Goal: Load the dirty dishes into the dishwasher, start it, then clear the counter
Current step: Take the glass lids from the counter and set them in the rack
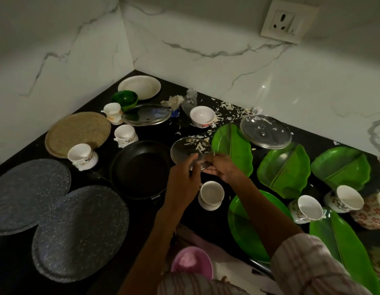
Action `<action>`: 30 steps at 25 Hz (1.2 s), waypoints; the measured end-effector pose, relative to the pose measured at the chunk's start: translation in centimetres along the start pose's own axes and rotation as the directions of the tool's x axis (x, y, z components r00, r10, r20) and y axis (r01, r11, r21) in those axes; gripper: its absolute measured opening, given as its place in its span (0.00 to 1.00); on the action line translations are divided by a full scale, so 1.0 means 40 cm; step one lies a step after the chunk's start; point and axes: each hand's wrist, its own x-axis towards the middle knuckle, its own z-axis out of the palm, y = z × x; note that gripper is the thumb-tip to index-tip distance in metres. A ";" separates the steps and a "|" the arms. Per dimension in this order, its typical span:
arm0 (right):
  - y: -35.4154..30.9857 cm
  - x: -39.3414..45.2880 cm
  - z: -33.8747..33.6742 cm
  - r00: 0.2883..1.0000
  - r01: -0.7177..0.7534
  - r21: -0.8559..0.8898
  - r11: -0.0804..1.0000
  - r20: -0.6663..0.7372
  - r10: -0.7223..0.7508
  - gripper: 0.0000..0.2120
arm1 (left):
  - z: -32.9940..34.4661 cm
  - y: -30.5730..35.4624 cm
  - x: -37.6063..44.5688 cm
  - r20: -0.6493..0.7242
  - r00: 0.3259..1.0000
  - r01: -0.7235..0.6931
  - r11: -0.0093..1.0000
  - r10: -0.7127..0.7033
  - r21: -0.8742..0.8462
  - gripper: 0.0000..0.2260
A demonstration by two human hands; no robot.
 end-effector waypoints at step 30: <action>0.079 -0.470 -0.461 0.938 0.302 0.592 0.747 -0.323 -0.123 0.26 | 0.628 0.104 0.428 0.804 0.575 -0.781 0.397 0.155 0.482 0.31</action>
